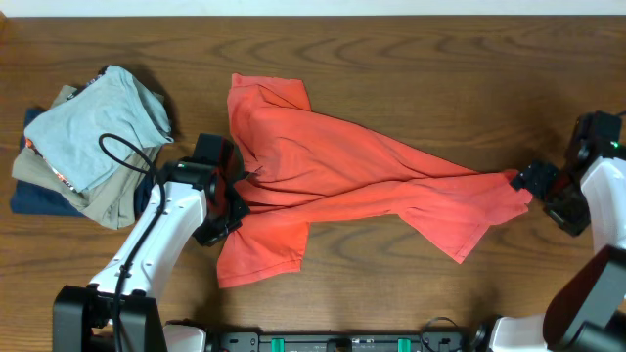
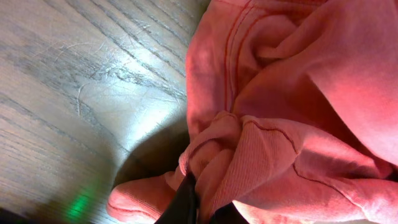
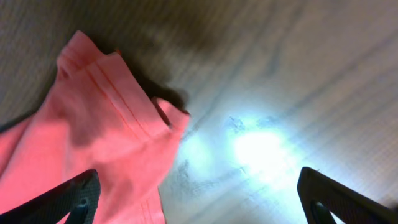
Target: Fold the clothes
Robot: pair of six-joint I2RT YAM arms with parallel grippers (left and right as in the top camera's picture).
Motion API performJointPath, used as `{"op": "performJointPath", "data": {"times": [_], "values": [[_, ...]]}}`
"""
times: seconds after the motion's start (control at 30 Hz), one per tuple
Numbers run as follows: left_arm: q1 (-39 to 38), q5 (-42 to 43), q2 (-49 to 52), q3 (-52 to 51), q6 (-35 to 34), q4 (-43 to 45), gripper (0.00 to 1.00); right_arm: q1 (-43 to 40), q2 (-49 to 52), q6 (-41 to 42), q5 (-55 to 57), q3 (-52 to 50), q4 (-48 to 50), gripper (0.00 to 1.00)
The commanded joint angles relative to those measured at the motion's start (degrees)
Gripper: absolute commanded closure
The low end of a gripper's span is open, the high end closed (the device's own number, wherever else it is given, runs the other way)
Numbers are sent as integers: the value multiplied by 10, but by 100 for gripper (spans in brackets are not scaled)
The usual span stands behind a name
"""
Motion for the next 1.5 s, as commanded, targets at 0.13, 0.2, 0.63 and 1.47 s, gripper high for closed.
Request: {"op": "performJointPath", "data": {"times": [0.13,0.2,0.63,1.47], "values": [[0,-11,2,-2,8,0,94,-5,-8,-9,5,-42,7,6],[0,-11,2,-2,8,0,94,-5,-8,-9,1,-75,38,9],[0,-11,2,-2,8,0,94,-4,-7,-13,-103,-225,320,38],[0,-11,-24,33,106,-9,94,-27,-73,-72,-96,-3,-29,99]]}}
